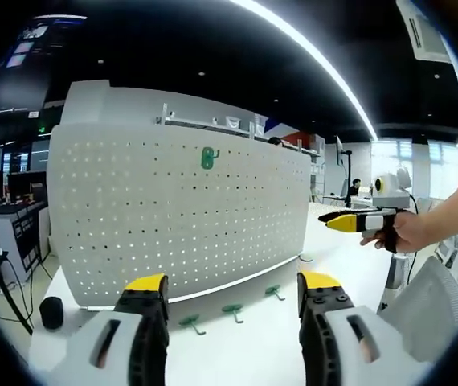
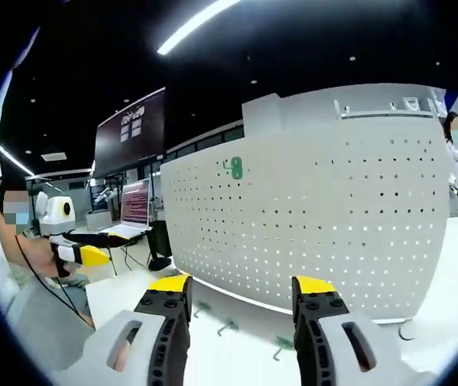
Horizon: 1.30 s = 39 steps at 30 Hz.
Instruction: Insert the hook assembly into the mounting plate slot until the hook locks in place.
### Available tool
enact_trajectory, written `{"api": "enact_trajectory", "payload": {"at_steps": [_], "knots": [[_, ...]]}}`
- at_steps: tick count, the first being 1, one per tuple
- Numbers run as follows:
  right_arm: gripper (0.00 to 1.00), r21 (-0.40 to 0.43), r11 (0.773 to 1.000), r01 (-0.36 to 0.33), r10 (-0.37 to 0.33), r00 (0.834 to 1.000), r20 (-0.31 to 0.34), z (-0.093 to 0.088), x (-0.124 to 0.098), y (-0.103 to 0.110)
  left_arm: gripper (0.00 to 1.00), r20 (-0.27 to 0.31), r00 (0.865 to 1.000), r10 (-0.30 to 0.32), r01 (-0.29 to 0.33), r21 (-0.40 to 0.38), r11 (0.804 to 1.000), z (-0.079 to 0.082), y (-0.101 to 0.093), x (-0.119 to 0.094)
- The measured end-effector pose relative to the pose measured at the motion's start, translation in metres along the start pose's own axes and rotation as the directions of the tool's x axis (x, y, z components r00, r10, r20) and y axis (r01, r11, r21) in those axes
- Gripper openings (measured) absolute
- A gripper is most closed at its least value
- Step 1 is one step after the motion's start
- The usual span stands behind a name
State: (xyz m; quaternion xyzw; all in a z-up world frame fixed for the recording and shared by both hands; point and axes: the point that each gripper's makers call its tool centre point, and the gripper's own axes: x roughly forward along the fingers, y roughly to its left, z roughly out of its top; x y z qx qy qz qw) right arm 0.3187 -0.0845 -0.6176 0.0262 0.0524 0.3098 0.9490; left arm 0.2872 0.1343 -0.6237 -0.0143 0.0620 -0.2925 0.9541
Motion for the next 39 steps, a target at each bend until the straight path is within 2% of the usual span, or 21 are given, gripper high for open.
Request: {"api": "enact_trajectory", "payload": {"at_steps": [12,22,26,29,39], "knots": [[0.5,0.043,0.998,0.035,-0.034,0.999,-0.023,-0.019,-0.023,-0.003,0.68,-0.006,1.0,0.013,-0.013,-0.007,1.0,-0.006,0.003,-0.005],[0.5,0.051,0.998,0.047,-0.045,0.998,-0.04,-0.026,-0.03,-0.003,0.68,-0.017,1.0,0.006,-0.006,-0.005,1.0,-0.008,0.0,-0.005],[0.5,0.05,0.997,0.051,-0.047,0.996,-0.076,-0.032,-0.032,-0.003,0.68,-0.022,1.0,0.013,-0.013,-0.01,1.0,-0.01,0.003,-0.006],[0.51,0.051,0.997,0.052,-0.046,0.994,-0.102,-0.037,-0.033,-0.003,0.68,-0.045,0.999,0.018,-0.018,-0.008,1.0,-0.016,0.006,-0.006],[0.52,0.062,0.997,0.056,-0.044,0.983,-0.18,-0.056,-0.044,-0.008,0.69,-0.095,0.995,-0.002,-0.001,-0.031,1.0,-0.03,0.006,-0.006]]}}
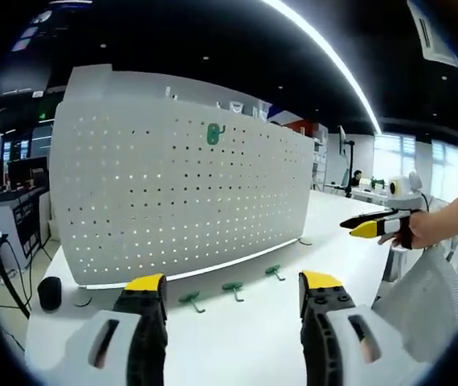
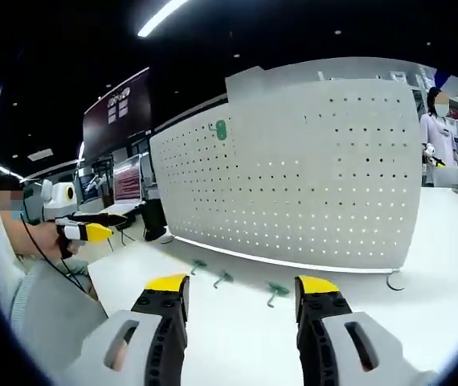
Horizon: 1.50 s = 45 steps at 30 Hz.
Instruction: Insert the hook assembly into the mounting plate slot until the hook locks in place.
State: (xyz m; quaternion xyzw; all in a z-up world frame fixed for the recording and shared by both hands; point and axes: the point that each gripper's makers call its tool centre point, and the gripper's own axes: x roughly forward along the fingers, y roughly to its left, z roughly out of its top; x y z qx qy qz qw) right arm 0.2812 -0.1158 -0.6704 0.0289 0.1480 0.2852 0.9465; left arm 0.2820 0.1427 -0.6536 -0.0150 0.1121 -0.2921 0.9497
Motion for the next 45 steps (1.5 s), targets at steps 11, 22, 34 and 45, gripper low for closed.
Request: {"api": "enact_trajectory", "payload": {"at_steps": [11,22,34,45], "knots": [[0.53,0.03,1.0,0.006,-0.005,0.999,-0.042,-0.017,-0.006,0.0,0.68,-0.043,0.999,-0.018,0.018,-0.015,1.0,-0.01,-0.002,0.002],[0.53,-0.002,1.0,-0.017,0.017,0.997,-0.08,-0.024,-0.001,0.007,0.65,-0.066,0.998,-0.022,0.025,0.043,0.999,-0.013,0.004,0.007],[0.52,0.015,0.999,-0.029,0.03,0.995,-0.1,-0.029,0.0,0.009,0.62,-0.174,0.982,-0.069,0.1,0.171,0.98,-0.014,0.026,0.03],[0.52,0.032,0.999,-0.029,0.033,0.994,-0.106,-0.031,-0.001,0.008,0.61,-0.305,0.934,-0.186,0.261,0.228,0.938,-0.028,0.024,0.047]]}}
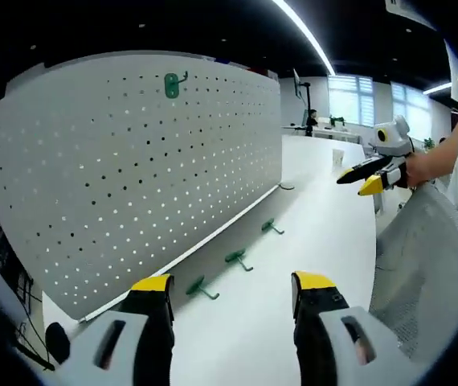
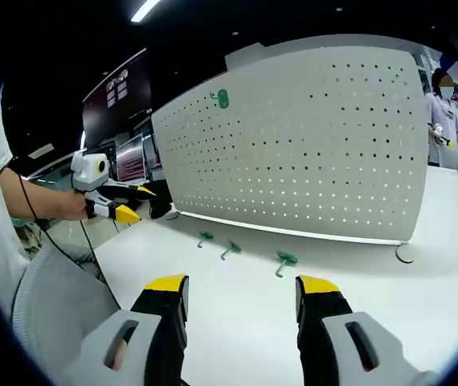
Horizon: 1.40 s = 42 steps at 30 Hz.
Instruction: Insert the hook assembly into the mounting plate slot until the hook locks in place.
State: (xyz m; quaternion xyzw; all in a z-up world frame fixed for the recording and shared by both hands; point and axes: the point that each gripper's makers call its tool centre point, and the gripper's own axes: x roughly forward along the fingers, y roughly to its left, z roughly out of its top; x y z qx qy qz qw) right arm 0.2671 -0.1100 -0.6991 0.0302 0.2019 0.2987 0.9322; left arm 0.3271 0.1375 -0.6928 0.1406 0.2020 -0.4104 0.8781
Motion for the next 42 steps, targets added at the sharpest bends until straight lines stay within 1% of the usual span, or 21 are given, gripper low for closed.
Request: {"api": "enact_trajectory", "payload": {"at_steps": [2,5,6,9,12,16,22,25,29,37,38,39,40,41,42], "knots": [[0.52,0.0,1.0,0.001,-0.001,1.0,0.0,0.0,0.0,0.0,0.61,-0.004,1.0,-0.007,0.007,0.004,1.0,0.0,0.001,0.002],[0.52,0.002,1.0,0.003,-0.003,1.0,0.001,0.001,-0.001,0.0,0.58,-0.06,0.998,-0.019,0.019,0.002,1.0,-0.009,0.004,0.007],[0.52,0.006,1.0,0.003,-0.003,1.0,0.001,0.0,-0.001,0.0,0.57,-0.075,0.997,-0.013,0.014,0.011,1.0,-0.012,0.007,0.008],[0.52,0.006,1.0,0.002,-0.002,1.0,-0.001,-0.001,0.0,-0.001,0.58,-0.097,0.995,-0.028,0.03,0.022,0.999,-0.016,0.011,0.013],[0.52,0.004,1.0,0.001,-0.001,1.0,-0.003,-0.001,0.0,0.0,0.59,-0.115,0.992,-0.054,0.059,0.046,0.997,-0.018,0.012,0.016],[0.52,0.008,1.0,0.001,-0.001,1.0,-0.003,-0.001,0.0,-0.001,0.59,-0.132,0.988,-0.08,0.088,0.055,0.995,-0.019,0.014,0.022],[0.52,0.007,1.0,0.0,0.0,1.0,-0.007,-0.002,0.0,0.0,0.58,-0.173,0.98,-0.098,0.114,0.088,0.99,-0.025,0.021,0.032],[0.52,0.007,1.0,0.0,0.001,1.0,-0.009,-0.003,0.0,0.0,0.58,-0.196,0.974,-0.112,0.134,0.103,0.986,-0.028,0.022,0.037],[0.52,0.017,1.0,0.007,-0.007,1.0,0.0,-0.001,-0.001,-0.002,0.57,-0.203,0.972,-0.121,0.143,0.097,0.985,-0.028,0.027,0.042],[0.52,0.023,1.0,0.013,-0.013,1.0,-0.002,-0.002,-0.001,-0.004,0.57,-0.261,0.953,-0.155,0.192,0.121,0.974,-0.04,0.028,0.056],[0.52,0.024,1.0,0.013,-0.013,1.0,-0.002,-0.002,-0.001,-0.004,0.57,-0.269,0.95,-0.157,0.198,0.131,0.971,-0.041,0.027,0.057],[0.52,0.025,1.0,0.015,-0.015,1.0,-0.003,-0.003,-0.001,-0.005,0.57,-0.288,0.944,-0.162,0.209,0.141,0.968,-0.045,0.027,0.059],[0.52,0.025,1.0,0.018,-0.018,1.0,-0.004,-0.003,-0.001,-0.006,0.57,-0.296,0.941,-0.163,0.214,0.148,0.966,-0.046,0.026,0.061],[0.52,0.028,0.999,0.021,-0.021,1.0,-0.002,-0.002,-0.001,-0.007,0.57,-0.301,0.938,-0.172,0.229,0.165,0.959,-0.046,0.025,0.063],[0.52,0.03,0.999,0.02,-0.02,1.0,-0.001,-0.003,-0.001,-0.007,0.57,-0.3,0.937,-0.177,0.232,0.158,0.96,-0.046,0.025,0.065]]}}
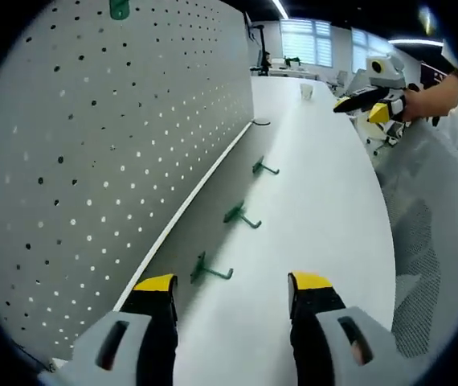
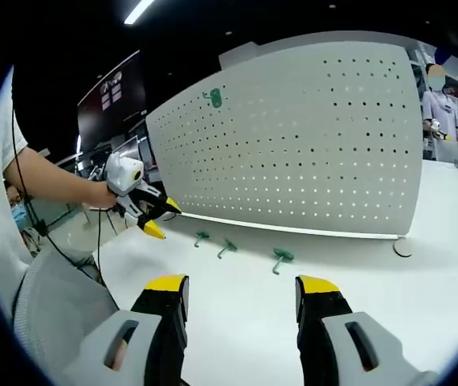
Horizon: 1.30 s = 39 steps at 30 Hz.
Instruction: Insert the hook assembly into the mounting plate slot until the hook locks in place.
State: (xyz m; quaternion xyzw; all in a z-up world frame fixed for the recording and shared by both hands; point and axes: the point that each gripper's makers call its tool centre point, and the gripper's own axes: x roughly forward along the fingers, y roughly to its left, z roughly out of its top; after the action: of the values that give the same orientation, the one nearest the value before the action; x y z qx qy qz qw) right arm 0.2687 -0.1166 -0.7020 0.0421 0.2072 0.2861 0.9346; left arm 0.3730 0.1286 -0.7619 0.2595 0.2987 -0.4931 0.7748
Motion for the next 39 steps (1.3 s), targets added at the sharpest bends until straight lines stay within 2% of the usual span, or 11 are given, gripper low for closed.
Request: {"api": "enact_trajectory", "payload": {"at_steps": [7,14,19,27,34,39], "knots": [[0.52,-0.003,1.0,0.002,-0.002,1.0,-0.008,-0.002,0.0,0.0,0.56,-0.039,0.999,-0.031,0.031,0.007,0.999,-0.007,0.007,0.011],[0.53,0.007,1.0,0.008,-0.008,1.0,-0.007,-0.002,0.0,-0.002,0.55,-0.059,0.997,-0.047,0.046,-0.025,0.999,-0.014,0.018,0.019],[0.52,0.011,1.0,0.006,-0.006,1.0,-0.017,-0.005,0.001,-0.002,0.56,-0.084,0.994,-0.069,0.069,-0.011,0.998,-0.017,0.02,0.024],[0.52,0.012,1.0,0.008,-0.008,1.0,-0.022,-0.006,0.0,-0.002,0.54,-0.148,0.981,-0.127,0.133,0.033,0.991,-0.024,0.018,0.035],[0.52,0.015,1.0,0.013,-0.013,1.0,-0.024,-0.006,0.0,-0.003,0.55,-0.178,0.969,-0.173,0.185,0.05,0.981,-0.025,0.018,0.043],[0.51,0.015,1.0,0.022,-0.021,0.999,-0.025,-0.006,-0.001,-0.005,0.54,-0.202,0.962,-0.184,0.201,0.065,0.977,-0.026,0.018,0.047]]}}
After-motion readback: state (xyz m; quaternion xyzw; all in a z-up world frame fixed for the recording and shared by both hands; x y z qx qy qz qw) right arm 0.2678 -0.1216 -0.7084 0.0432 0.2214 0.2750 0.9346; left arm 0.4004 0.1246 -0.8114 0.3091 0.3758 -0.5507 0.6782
